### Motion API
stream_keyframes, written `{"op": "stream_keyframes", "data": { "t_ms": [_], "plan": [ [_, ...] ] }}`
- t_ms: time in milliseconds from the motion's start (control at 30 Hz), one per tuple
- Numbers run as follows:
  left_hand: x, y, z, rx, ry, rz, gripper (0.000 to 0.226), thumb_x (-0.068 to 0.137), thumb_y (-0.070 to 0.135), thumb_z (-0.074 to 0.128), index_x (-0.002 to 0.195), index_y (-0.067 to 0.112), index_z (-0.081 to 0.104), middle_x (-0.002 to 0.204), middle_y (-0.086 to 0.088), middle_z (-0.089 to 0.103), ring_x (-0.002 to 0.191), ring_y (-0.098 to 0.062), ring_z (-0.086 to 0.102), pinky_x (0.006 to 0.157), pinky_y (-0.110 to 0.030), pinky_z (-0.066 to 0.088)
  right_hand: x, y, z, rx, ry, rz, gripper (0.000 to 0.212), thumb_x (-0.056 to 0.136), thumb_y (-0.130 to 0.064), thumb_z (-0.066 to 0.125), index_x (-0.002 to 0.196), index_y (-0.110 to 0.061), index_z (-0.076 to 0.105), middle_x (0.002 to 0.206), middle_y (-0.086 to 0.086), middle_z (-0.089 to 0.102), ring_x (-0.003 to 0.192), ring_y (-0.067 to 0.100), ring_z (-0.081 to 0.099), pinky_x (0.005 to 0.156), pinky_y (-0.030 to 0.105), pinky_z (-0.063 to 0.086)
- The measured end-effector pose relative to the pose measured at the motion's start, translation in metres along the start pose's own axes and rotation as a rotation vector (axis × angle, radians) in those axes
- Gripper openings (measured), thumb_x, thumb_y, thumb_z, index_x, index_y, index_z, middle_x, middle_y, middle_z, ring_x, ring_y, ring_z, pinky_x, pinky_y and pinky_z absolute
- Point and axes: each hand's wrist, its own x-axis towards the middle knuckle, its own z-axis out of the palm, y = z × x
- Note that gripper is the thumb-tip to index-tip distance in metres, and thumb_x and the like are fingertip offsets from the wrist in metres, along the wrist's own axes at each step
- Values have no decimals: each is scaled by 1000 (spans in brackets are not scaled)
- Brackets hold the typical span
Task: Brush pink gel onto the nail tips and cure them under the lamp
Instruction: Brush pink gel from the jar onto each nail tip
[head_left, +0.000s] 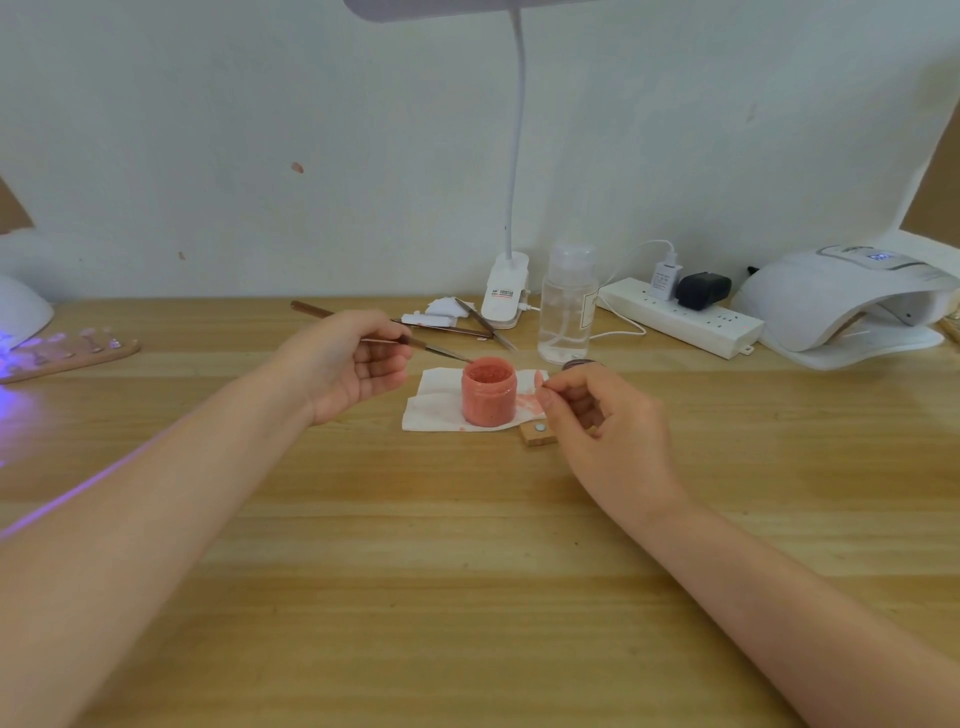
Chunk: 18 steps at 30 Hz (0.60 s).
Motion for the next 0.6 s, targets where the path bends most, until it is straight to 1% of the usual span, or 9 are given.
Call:
{"op": "stream_keyframes", "data": {
  "t_ms": [67,267,400,600],
  "plan": [
    [0,0,-1,11,1,2,14,88,5,53,82,3,65,55,-5,64,44,-10,59,47,-21,53,0,1,1,7,2,3,4,85,-10,68,88,-13,69,77,-6,67,71,9,62,69,34,54],
    [-1,2,-1,54,-4,-7,14,88,5,53,81,5,65,56,-4,64,45,-10,58,48,-21,53,0,3,3,36,24,12,5,85,-9,68,86,-14,68,76,-5,66,69,11,61,67,36,53],
    [-2,2,2,77,6,-17,14,88,5,54,79,6,64,54,-3,64,43,-8,58,47,-20,53,0,4,3,33,27,9,4,85,-10,68,86,-14,68,76,-5,67,69,12,62,68,39,54],
    [-2,2,0,64,29,2,14,88,6,53,78,6,64,54,-2,64,42,-7,57,46,-20,52,0,2,2,20,18,9,5,85,-10,68,86,-14,68,76,-6,67,70,11,62,69,37,54]
  ]
}}
